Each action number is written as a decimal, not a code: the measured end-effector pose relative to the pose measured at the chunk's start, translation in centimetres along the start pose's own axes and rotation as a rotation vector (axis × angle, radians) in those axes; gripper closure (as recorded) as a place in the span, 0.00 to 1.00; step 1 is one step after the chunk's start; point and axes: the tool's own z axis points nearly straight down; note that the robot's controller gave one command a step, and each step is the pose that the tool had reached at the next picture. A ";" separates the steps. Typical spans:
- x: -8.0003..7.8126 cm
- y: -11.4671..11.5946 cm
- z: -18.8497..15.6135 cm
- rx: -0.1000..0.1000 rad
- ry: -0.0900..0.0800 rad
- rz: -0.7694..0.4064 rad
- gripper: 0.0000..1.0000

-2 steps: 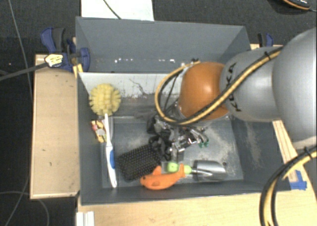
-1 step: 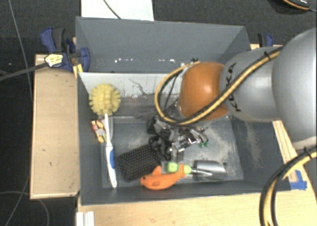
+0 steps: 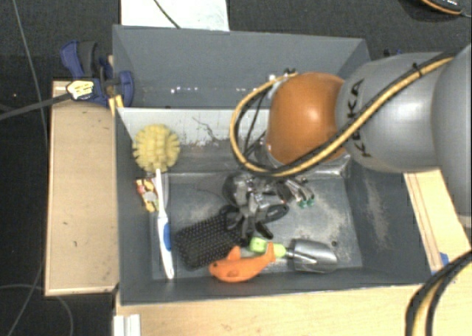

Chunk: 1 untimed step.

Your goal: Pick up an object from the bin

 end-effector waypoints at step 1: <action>0.0 0.0 0.0 0.000 0.000 0.001 1.00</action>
Offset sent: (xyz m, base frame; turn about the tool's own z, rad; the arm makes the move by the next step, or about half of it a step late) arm -0.0059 -0.0203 -0.0047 -0.0218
